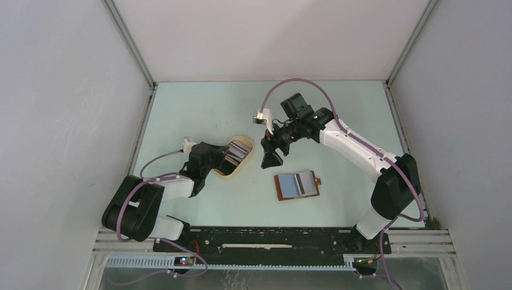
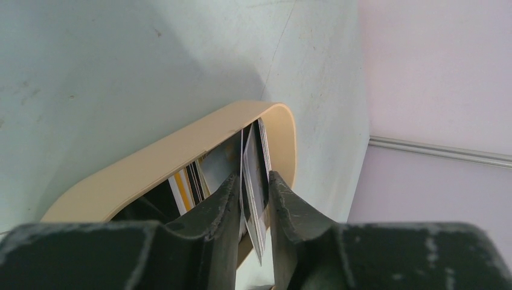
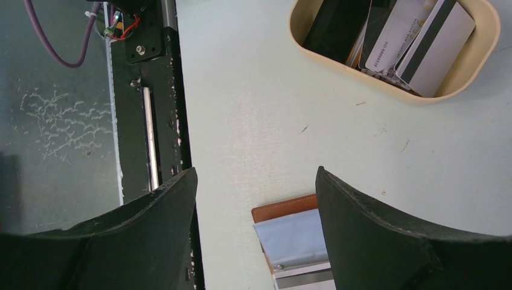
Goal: Put the credit cards into the card holder
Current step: Pick up the credit card from the storage box.
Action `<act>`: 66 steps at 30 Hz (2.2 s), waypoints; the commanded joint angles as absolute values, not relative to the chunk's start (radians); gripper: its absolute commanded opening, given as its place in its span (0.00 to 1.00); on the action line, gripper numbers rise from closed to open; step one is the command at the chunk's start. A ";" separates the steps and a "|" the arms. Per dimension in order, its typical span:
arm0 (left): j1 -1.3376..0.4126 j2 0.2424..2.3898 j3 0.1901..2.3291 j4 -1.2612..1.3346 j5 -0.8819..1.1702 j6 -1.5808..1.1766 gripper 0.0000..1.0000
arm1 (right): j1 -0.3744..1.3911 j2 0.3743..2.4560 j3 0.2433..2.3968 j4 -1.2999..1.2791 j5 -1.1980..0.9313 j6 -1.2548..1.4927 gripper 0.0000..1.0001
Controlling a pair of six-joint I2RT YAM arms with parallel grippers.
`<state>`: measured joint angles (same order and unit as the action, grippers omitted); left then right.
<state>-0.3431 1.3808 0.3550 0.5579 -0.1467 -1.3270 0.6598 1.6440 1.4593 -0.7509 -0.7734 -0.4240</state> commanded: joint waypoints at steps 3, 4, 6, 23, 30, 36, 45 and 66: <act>-0.348 1.356 0.380 0.551 -0.165 -1.305 0.25 | 0.670 1.613 1.460 -0.758 -0.798 -0.445 0.80; -0.348 1.355 0.379 0.550 -0.165 -1.306 0.23 | 0.670 1.613 1.460 -0.758 -0.798 -0.445 0.80; -0.347 1.349 0.379 0.546 -0.165 -1.307 0.17 | 0.670 1.613 1.460 -0.758 -0.799 -0.444 0.80; -0.347 1.297 0.377 0.479 -0.181 -1.308 0.00 | 0.675 1.602 1.460 -0.760 -0.807 -0.444 0.80; -0.347 1.274 0.373 0.449 -0.184 -1.307 0.04 | 0.676 1.604 1.460 -0.762 -0.811 -0.446 0.80; -0.348 1.279 0.377 0.445 -0.184 -1.305 0.07 | 0.678 1.602 1.460 -0.763 -0.813 -0.449 0.80; -0.345 1.265 0.369 0.446 -0.174 -1.303 0.00 | 0.679 1.603 1.460 -0.765 -0.814 -0.451 0.80; -0.339 1.112 0.316 0.336 -0.169 -1.262 0.00 | 0.693 1.602 1.460 -0.776 -0.829 -0.471 0.80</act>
<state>-0.3443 1.1702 0.3515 0.3553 -0.1551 -1.3060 0.6880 1.6436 1.4593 -0.7696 -0.8074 -0.4477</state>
